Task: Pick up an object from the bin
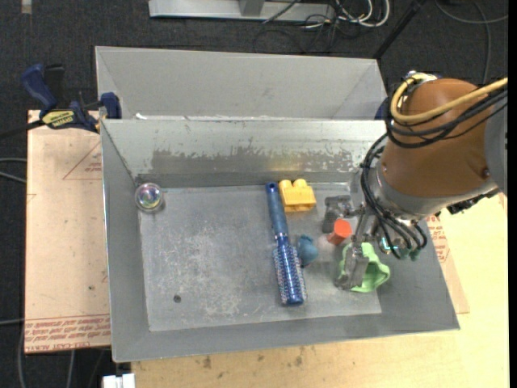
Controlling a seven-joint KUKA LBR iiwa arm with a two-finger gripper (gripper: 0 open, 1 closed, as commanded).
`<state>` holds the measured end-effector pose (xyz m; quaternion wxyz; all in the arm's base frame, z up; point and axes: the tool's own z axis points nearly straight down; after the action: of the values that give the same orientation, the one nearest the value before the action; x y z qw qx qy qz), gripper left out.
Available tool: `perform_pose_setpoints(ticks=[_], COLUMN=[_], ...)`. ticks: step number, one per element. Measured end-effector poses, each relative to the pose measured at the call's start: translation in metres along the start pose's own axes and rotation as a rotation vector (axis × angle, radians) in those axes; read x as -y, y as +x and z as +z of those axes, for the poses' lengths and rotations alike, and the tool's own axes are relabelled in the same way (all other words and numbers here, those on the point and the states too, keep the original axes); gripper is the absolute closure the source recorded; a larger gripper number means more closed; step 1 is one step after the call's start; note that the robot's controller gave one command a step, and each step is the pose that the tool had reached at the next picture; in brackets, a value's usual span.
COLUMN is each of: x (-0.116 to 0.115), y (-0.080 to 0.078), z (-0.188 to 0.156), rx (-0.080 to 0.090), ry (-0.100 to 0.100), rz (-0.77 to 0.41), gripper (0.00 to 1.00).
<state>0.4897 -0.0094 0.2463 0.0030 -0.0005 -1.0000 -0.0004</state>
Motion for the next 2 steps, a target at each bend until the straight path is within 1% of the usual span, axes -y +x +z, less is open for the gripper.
perform_pose_setpoints(ticks=[1, 2], x=[0.103, 0.126], y=[-0.032, -0.019], z=[0.139, 0.177], rx=[0.001, 0.005], ry=[0.001, -0.001], rz=[-0.186, 0.037], gripper=[0.00, 0.00])
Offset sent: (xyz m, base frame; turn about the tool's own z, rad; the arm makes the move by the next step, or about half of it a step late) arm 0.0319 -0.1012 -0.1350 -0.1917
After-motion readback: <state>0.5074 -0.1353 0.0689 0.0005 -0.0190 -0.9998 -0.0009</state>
